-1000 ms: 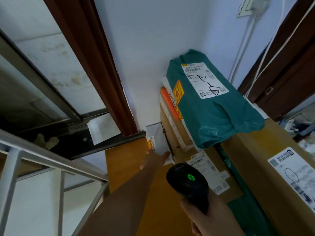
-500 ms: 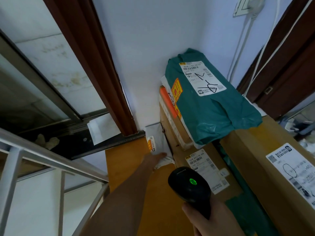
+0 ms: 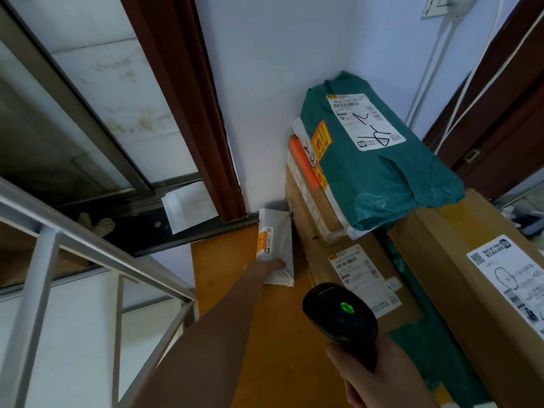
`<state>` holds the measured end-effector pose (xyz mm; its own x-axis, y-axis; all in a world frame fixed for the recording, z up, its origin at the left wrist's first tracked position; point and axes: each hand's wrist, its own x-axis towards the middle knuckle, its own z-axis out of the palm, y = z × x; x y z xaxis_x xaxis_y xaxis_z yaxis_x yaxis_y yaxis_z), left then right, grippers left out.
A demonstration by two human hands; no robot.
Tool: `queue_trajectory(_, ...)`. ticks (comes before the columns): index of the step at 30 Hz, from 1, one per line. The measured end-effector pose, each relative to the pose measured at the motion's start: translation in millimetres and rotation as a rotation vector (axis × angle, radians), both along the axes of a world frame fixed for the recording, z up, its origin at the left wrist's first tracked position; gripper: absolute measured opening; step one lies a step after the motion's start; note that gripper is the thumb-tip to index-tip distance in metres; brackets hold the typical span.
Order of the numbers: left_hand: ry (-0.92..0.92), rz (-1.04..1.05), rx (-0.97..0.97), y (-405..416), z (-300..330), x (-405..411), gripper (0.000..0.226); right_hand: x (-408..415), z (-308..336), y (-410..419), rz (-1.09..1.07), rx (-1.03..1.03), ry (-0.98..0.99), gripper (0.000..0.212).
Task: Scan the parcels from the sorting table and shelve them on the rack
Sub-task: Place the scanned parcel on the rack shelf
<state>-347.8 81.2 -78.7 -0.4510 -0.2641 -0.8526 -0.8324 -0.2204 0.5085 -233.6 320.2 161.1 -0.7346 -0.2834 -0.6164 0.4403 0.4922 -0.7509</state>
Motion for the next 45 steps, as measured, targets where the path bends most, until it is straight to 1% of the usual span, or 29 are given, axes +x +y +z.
queue_trajectory(1, -0.015, -0.008, -0.027, -5.2, -1.4, 5.6, 0.131, 1.6, 1.3, -1.6, -0.003, -0.005, 0.002, 0.053)
queue_trajectory(2, -0.018, -0.014, -0.058, -10.4, -1.7, 11.9, 0.13, 2.8, 3.0, -4.0, -0.014, -0.014, 0.0, 0.052)
queue_trajectory(4, -0.024, -0.057, -0.184, -19.5, 1.3, 25.5, 0.118, 4.7, 6.7, -9.3, -0.022, -0.041, -0.008, 0.048)
queue_trajectory(6, -0.059, -0.175, -0.408, -28.1, 9.7, 39.4, 0.115, 7.1, 11.3, -15.1, -0.008, -0.062, -0.012, 0.041)
queue_trajectory(8, -0.075, -0.371, -0.661, -34.3, 21.3, 54.2, 0.109, 10.4, 14.4, -21.1, 0.011, -0.077, -0.008, 0.036)
queue_trajectory(10, -0.015, -0.504, -0.806, -42.0, 27.3, 68.4, 0.098, 14.6, 15.0, -27.8, 0.032, -0.081, -0.006, 0.037)
queue_trajectory(13, 0.106, -0.547, -0.893, -48.4, 28.1, 86.8, 0.083, 19.7, 13.9, -35.7, 0.042, -0.071, -0.024, 0.035)
queue_trajectory(16, 0.178, -0.514, -0.856, -52.6, 20.4, 102.6, 0.075, 22.9, 11.2, -41.4, 0.054, -0.072, -0.032, 0.03)
queue_trajectory(17, 0.195, -0.526, -0.834, -53.7, 18.6, 108.3, 0.079, 23.8, 10.7, -42.4, 0.058, -0.07, -0.027, 0.028)
queue_trajectory(20, 0.235, -0.653, -0.786, -54.9, 12.6, 126.2, 0.102, 24.6, 10.0, -42.8, 0.085, -0.067, -0.005, 0.024)
queue_trajectory(21, 0.245, -0.66, -0.771, -53.2, 11.6, 131.1, 0.104, 24.4, 9.7, -42.1, 0.094, -0.072, 0.0, 0.024)
queue_trajectory(22, 0.269, -0.642, -0.756, -51.2, 10.6, 134.9, 0.099, 24.2, 9.4, -41.1, 0.097, -0.077, 0.002, 0.025)
queue_trajectory(23, 0.307, -0.595, -0.74, -48.9, 10.6, 137.1, 0.087, 24.3, 8.9, -39.6, 0.099, -0.075, 0.007, 0.026)
queue_trajectory(25, 0.364, -0.483, -0.714, -46.0, 9.4, 137.7, 0.054, 24.7, 7.6, -36.3, 0.097, -0.061, 0.017, 0.025)
queue_trajectory(26, 0.368, -0.456, -0.712, -44.3, 10.5, 136.8, 0.045, 24.9, 7.1, -34.5, 0.097, -0.053, 0.019, 0.021)
queue_trajectory(27, 0.363, -0.433, -0.71, -43.1, 9.2, 135.6, 0.044, 25.1, 6.5, -32.5, 0.099, -0.044, 0.018, 0.015)
queue_trajectory(28, 0.353, -0.402, -0.701, -41.7, 9.5, 135.1, 0.048, 25.0, 5.6, -31.0, 0.098, -0.033, 0.013, 0.01)
queue_trajectory(29, 0.335, -0.348, -0.673, -40.2, 10.3, 134.7, 0.058, 25.3, 4.6, -29.5, 0.095, -0.026, 0.006, 0.01)
queue_trajectory(30, 0.306, -0.288, -0.633, -39.0, 9.2, 134.0, 0.076, 25.5, 3.7, -28.1, 0.092, -0.024, 0.0, 0.012)
queue_trajectory(31, 0.27, -0.244, -0.584, -38.8, 4.9, 133.9, 0.098, 25.7, 3.0, -27.2, 0.089, -0.022, -0.001, 0.013)
queue_trajectory(32, 0.223, -0.225, -0.524, -38.1, 2.1, 134.3, 0.119, 25.8, 2.9, -26.6, 0.086, -0.021, -0.002, 0.013)
queue_trajectory(33, 0.182, -0.22, -0.475, -37.1, 0.0, 134.7, 0.135, 25.8, 2.8, -26.0, 0.084, -0.024, -0.004, 0.012)
queue_trajectory(34, 0.14, -0.224, -0.444, -36.1, -2.8, 135.3, 0.146, 25.7, 3.0, -25.5, 0.081, -0.027, -0.008, 0.011)
queue_trajectory(36, 0.102, -0.197, -0.397, -32.6, -6.5, 137.3, 0.152, 26.2, 3.0, -24.8, 0.083, -0.024, -0.014, 0.011)
queue_trajectory(39, 0.09, -0.037, -0.287, -32.3, -23.4, 140.1, 0.15, 27.4, 2.3, -22.3, 0.102, -0.026, 0.007, 0.011)
queue_trajectory(41, 0.097, 0.052, -0.212, -35.0, -39.1, 140.9, 0.144, 28.3, 2.1, -20.1, 0.114, -0.029, 0.015, 0.011)
queue_trajectory(43, 0.127, 0.168, -0.1, -30.1, -30.7, 141.7, 0.125, 29.3, 2.2, -17.8, 0.111, -0.029, 0.013, 0.012)
queue_trajectory(45, 0.155, 0.286, -0.002, -23.9, -10.9, 141.7, 0.095, 30.5, 3.1, -14.9, 0.104, -0.024, 0.012, 0.013)
